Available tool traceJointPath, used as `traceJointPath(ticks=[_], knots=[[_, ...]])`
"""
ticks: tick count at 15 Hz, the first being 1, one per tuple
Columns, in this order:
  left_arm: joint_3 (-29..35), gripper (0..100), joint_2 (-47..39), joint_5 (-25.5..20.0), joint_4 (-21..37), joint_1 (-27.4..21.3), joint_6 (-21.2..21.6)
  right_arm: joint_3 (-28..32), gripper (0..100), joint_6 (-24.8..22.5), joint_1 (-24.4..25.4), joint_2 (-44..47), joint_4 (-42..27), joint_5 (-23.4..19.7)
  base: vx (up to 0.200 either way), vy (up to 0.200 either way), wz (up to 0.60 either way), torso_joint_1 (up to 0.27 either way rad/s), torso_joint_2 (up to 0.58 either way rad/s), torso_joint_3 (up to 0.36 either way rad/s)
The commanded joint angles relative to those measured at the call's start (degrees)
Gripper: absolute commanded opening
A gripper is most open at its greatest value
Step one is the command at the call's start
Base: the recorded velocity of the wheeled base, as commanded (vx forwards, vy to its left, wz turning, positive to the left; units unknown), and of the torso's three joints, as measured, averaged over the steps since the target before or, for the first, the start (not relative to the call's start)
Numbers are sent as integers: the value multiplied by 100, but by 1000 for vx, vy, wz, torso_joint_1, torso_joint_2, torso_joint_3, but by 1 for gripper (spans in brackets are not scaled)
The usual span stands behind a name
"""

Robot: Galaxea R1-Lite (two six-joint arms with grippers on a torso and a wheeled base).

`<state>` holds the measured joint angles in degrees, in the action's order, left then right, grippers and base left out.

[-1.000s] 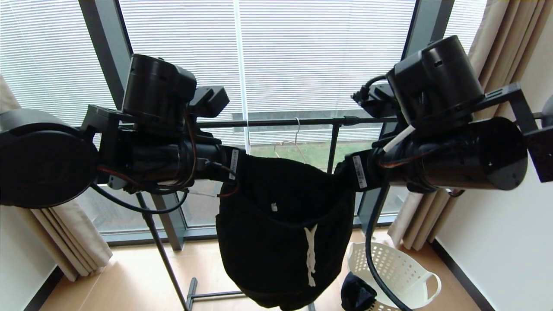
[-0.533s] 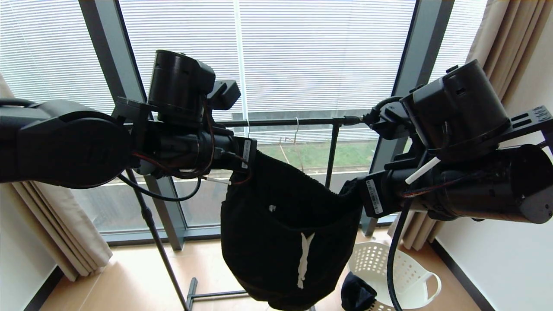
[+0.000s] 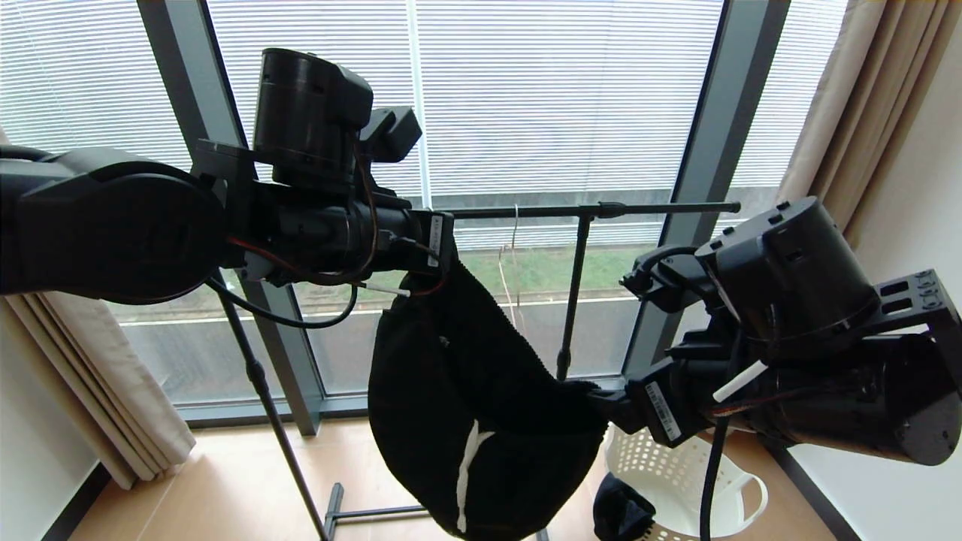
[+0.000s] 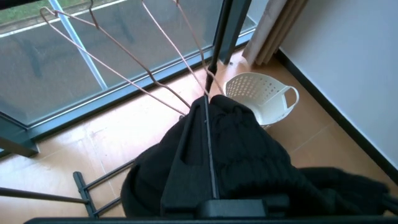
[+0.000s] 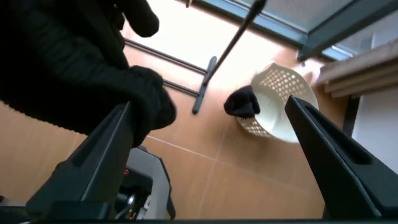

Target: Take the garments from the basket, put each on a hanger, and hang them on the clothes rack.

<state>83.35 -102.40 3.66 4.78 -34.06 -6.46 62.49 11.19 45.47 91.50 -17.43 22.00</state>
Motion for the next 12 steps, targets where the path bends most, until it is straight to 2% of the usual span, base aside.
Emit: traceJointPath(ticks=[1, 2, 5, 7, 12], knots=[[94, 0, 1, 3, -3, -4, -4, -756, 100, -513, 32, -247, 566, -267, 0, 0, 0, 0, 0, 0], [103, 0, 10, 12, -3, -4, -4, -932, 100, -697, 41, -273, 882, -478, 0, 0, 0, 0, 0, 0], [59, 0, 27, 12, -3, -4, -4, -1037, 100, -750, 41, -247, 1708, -944, 0, 0, 0, 0, 0, 0], [6, 0, 27, 12, -3, -4, -4, -993, 100, -776, 58, -282, 2332, -1655, 0, 0, 0, 0, 0, 0], [6, 0, 54, 21, -12, -154, -4, -949, 100, -750, 375, 245, 2824, -1717, 0, 0, 0, 0, 0, 0]])
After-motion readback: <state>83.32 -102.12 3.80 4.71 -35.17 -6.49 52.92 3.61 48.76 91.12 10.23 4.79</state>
